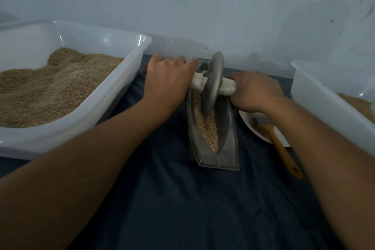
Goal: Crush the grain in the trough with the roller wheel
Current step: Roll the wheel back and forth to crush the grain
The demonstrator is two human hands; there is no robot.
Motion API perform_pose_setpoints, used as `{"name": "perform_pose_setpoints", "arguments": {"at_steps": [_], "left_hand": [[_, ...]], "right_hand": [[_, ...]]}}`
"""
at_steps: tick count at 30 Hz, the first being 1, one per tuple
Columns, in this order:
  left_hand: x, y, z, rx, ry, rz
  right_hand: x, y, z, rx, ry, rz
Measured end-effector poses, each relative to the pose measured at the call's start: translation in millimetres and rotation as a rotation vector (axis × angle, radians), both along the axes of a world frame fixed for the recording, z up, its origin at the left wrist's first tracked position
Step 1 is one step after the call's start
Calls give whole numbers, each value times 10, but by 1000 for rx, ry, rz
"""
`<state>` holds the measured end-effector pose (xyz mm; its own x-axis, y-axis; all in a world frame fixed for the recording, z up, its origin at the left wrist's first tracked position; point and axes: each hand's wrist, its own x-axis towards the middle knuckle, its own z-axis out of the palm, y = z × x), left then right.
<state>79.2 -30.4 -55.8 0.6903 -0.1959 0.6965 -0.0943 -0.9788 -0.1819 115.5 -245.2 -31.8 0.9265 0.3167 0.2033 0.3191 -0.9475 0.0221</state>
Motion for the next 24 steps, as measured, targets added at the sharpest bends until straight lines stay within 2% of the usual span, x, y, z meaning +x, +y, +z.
{"name": "perform_pose_setpoints", "arguments": {"at_steps": [7, 24], "left_hand": [[-63, -13, 9, 10, 17, 16], [-409, -53, 36, 15, 87, 70]], "right_hand": [[-62, -11, -111, -6, -148, -46], [-482, 15, -248, 48, -345, -63]]}}
